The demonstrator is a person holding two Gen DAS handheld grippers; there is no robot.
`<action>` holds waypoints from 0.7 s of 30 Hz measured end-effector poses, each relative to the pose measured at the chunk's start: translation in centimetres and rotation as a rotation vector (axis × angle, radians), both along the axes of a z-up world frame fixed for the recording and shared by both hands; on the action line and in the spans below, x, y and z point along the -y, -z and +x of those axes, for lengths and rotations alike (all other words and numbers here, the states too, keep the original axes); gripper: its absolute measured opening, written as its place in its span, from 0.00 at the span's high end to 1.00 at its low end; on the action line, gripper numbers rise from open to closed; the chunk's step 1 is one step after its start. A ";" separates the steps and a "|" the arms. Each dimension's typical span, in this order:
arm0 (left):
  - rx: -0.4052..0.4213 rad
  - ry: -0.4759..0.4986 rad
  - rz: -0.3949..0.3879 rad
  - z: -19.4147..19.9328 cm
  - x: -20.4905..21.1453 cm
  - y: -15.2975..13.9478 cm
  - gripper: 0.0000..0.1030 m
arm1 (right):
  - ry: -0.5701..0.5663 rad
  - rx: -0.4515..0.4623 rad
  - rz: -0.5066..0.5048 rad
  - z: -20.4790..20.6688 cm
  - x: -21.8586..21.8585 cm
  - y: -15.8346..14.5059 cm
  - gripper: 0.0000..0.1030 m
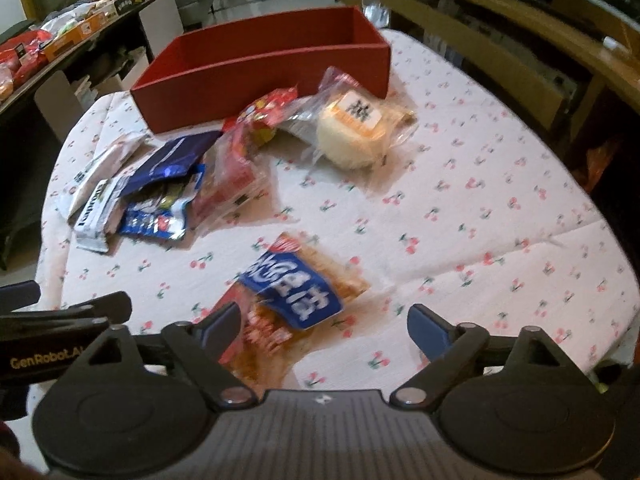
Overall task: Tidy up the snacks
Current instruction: 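Reach both tools toward the snacks, closing the right tool on the blue-red spicy pack, then grasp the white Kaprons pack with the left tool while the right tool holds its pack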
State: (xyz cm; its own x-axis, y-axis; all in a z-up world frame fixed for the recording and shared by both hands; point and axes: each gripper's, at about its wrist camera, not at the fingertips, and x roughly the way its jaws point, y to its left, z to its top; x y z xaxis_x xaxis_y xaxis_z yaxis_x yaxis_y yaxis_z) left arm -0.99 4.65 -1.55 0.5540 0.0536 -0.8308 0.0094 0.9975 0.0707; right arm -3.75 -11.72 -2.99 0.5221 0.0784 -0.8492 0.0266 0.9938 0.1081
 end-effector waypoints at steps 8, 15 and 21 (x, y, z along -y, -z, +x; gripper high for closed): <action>0.037 -0.054 -0.012 0.0 -1.8 -0.9 0.00 | -0.072 -0.044 -0.021 0.6 -3.3 0.8 0.26; 0.028 -0.038 -0.038 0.5 -2.0 -1.1 0.00 | -0.135 -0.058 -0.054 1.9 -1.5 1.1 0.50; 0.062 0.031 -0.012 2.8 -1.5 -2.5 0.00 | -0.181 -0.066 -0.131 3.1 1.5 0.6 0.58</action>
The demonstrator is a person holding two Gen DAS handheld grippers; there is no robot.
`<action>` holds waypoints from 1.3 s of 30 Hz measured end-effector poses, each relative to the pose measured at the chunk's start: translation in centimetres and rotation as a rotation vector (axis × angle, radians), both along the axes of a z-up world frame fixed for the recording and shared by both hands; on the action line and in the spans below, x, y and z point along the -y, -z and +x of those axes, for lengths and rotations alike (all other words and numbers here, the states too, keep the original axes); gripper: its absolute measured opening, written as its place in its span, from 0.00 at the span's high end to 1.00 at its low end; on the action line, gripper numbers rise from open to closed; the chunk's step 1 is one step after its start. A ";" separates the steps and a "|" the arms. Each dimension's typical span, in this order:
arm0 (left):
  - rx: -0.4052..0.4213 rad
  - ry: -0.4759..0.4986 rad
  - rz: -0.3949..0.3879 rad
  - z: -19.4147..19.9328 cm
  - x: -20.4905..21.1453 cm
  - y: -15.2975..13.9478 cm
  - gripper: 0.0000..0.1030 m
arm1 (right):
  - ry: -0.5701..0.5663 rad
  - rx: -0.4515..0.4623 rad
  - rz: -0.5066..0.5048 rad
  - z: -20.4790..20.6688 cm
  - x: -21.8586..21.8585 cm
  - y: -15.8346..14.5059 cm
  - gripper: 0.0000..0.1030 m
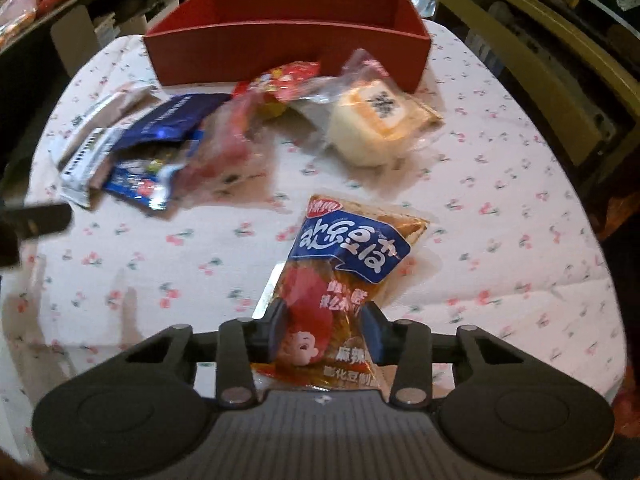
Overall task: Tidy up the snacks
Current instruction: 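Grasp the white Kaprons pack with the left tool while the right tool holds its pack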
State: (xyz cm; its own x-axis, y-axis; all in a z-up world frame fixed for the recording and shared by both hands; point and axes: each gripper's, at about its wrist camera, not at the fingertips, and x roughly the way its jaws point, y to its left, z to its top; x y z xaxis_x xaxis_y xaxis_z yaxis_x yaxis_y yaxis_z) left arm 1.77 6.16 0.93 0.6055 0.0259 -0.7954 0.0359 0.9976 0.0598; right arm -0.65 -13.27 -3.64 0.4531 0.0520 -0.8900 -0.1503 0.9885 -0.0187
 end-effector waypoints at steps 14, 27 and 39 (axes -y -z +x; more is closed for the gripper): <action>-0.120 0.057 0.091 7.1 -1.3 3.6 0.03 | -0.047 -0.010 0.088 2.3 1.5 0.6 0.47; -0.194 0.061 -0.035 6.6 -1.6 4.3 0.35 | -0.127 0.010 0.072 1.6 1.5 0.3 0.54; -0.207 0.130 0.039 2.1 1.3 3.6 0.19 | -0.139 0.003 0.081 1.1 2.0 -0.2 0.63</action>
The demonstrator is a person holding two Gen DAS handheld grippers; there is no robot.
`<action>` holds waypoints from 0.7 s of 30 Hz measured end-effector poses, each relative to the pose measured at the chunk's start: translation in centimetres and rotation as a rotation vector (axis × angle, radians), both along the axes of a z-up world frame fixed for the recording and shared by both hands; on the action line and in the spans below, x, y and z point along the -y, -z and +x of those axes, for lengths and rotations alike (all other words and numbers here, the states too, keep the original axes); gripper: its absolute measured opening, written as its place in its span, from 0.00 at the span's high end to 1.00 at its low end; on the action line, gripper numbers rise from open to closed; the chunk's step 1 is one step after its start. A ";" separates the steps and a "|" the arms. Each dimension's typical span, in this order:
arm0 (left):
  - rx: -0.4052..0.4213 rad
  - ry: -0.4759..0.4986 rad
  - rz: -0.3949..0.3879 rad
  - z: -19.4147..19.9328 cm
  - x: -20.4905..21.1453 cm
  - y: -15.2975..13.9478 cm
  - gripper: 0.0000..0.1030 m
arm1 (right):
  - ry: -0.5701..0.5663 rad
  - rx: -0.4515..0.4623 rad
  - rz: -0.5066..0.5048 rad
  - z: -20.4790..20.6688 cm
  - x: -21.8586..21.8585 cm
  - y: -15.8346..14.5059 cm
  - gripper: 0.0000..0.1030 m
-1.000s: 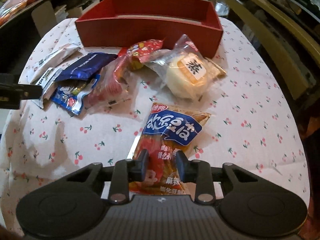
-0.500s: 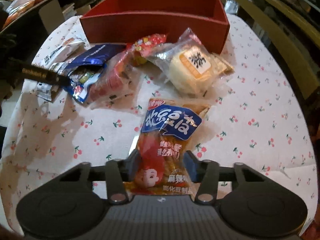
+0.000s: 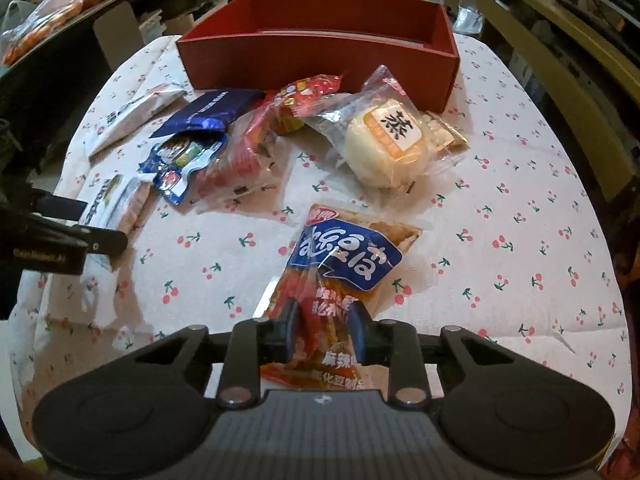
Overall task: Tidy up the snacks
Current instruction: 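Grasp the white Kaprons pack with the left tool while the right tool holds its pack, then carry both held packs up and over into the red box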
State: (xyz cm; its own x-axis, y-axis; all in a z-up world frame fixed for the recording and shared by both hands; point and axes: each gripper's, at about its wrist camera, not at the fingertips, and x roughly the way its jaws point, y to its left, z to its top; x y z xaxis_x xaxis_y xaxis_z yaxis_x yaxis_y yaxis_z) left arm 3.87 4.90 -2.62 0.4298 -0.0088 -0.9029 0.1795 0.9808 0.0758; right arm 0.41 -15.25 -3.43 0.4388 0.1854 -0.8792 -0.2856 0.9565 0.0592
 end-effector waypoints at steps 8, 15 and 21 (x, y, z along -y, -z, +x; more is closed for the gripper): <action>-0.003 -0.038 0.015 2.7 0.5 2.1 0.03 | 0.035 -0.033 0.016 1.2 -0.7 1.3 0.32; 0.002 -0.043 -0.035 2.0 0.2 1.4 0.26 | 0.061 0.028 -0.002 1.4 -0.9 1.2 0.50; 0.002 -0.051 -0.054 0.6 0.3 0.8 0.37 | 0.102 0.047 0.024 -0.1 0.1 0.1 0.65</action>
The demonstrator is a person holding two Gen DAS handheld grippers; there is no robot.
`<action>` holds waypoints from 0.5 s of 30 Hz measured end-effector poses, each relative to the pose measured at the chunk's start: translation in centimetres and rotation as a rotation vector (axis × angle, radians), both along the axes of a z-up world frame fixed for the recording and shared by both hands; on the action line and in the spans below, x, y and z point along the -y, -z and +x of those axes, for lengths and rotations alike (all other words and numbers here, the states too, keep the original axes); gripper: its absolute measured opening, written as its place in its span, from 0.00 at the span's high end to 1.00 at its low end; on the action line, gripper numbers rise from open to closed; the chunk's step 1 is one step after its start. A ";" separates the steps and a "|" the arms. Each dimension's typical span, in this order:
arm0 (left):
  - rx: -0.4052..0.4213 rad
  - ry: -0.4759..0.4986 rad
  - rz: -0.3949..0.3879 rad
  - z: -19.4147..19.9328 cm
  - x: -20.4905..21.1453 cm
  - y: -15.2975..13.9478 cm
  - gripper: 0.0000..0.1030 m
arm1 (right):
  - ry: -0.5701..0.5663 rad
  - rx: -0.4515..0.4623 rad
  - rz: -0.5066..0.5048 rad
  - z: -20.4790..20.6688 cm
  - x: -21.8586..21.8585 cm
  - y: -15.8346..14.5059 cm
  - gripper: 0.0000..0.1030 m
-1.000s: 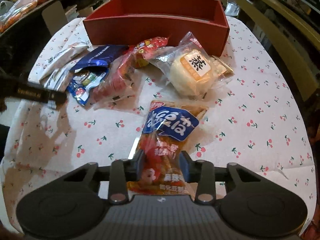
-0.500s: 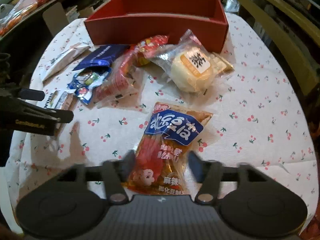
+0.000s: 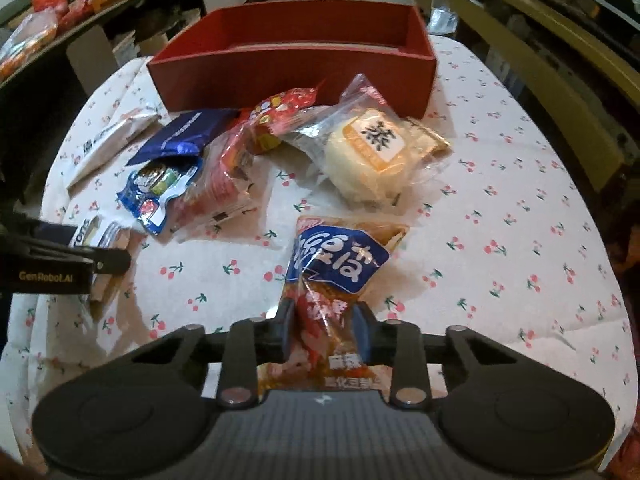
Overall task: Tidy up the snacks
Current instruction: 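Carry both held packs up and over into the red box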
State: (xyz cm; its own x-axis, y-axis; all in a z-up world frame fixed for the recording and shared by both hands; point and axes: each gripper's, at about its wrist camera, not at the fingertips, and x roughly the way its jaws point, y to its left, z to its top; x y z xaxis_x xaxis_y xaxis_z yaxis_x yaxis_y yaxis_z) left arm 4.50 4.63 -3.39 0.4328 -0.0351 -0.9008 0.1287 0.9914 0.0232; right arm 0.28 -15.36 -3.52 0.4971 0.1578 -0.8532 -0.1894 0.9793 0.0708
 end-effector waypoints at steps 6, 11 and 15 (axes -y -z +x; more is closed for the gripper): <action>0.021 0.039 -0.021 -0.9 0.8 -1.0 0.37 | 0.035 0.002 -0.007 -1.3 0.4 -0.8 0.67; 0.001 0.054 -0.072 0.0 0.9 -0.8 0.37 | 0.139 -0.066 0.047 0.0 1.1 -0.3 0.54; -0.028 0.037 -0.064 -0.1 0.3 0.2 0.36 | 0.227 -0.110 0.076 1.7 0.5 0.1 0.16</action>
